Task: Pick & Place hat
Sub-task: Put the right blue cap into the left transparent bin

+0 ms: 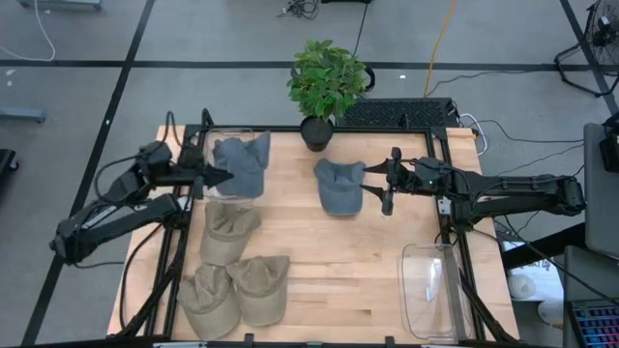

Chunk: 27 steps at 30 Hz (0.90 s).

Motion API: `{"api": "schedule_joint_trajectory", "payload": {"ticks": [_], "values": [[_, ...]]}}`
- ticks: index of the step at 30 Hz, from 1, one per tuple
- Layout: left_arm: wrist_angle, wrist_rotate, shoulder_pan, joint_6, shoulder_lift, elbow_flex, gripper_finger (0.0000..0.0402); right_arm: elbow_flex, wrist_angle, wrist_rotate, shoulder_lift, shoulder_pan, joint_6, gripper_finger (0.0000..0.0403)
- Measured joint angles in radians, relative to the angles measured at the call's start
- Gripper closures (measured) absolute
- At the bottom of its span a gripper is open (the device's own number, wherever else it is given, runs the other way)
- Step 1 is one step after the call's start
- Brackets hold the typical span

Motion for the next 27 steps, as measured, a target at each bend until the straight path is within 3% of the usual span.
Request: {"api": "schedule_joint_trajectory", "payload": {"ticks": [8, 13, 19, 27], "values": [[-0.301, -0.126, 0.045, 0.005, -0.06, 0.117, 0.0395, 0.0, 0.0, 0.0, 0.0, 0.0, -0.015, 0.0193], [-0.385, -0.191, 0.049, 0.041, -0.058, 0.194, 0.0395, 0.0, 0.0, 0.0, 0.0, 0.0, -0.016, 0.0193], [-0.548, -0.363, 0.049, 0.062, -0.036, 0.19, 0.0395, 0.0, 0.0, 0.0, 0.0, 0.0, -0.016, 0.0193], [-0.439, -0.348, 0.049, 0.105, 0.054, 0.108, 0.0395, 0.0, 0.0, 0.0, 0.0, 0.0, -0.023, 0.0193]]}}
